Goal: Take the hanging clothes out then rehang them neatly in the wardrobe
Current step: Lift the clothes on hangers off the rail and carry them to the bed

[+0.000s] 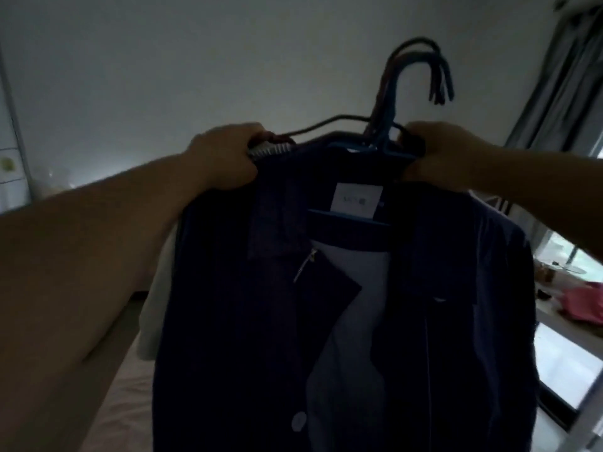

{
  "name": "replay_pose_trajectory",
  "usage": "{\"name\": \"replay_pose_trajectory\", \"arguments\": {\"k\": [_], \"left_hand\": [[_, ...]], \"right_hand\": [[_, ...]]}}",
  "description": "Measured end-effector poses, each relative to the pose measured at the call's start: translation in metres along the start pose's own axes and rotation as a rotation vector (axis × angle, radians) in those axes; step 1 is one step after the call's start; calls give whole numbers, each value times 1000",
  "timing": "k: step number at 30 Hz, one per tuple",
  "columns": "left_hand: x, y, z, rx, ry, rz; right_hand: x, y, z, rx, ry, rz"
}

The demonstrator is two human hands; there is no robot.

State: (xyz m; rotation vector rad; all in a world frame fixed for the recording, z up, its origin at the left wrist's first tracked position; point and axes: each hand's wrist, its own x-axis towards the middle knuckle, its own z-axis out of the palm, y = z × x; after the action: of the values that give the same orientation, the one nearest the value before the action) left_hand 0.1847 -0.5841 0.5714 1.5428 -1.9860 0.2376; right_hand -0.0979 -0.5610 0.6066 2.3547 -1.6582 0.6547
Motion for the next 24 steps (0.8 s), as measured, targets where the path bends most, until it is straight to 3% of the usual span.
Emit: {"name": "replay_pose_trajectory", "arguments": {"k": [5, 9, 14, 19, 24], "left_hand": [[10, -56, -86, 108, 106, -92], [4, -108, -138, 233, 116, -156], [6, -134, -167, 378, 73, -105], [31, -131, -125, 421, -74, -56], [60, -111, -11, 364, -267, 12]], "right_hand": [[34, -100, -29, -4, 60, -65], [53, -171, -25, 142, 45, -125], [64, -213, -2, 336, -41, -114], [59, -189, 41, 570, -117, 98], [35, -118, 107, 582, -201, 277]]}}
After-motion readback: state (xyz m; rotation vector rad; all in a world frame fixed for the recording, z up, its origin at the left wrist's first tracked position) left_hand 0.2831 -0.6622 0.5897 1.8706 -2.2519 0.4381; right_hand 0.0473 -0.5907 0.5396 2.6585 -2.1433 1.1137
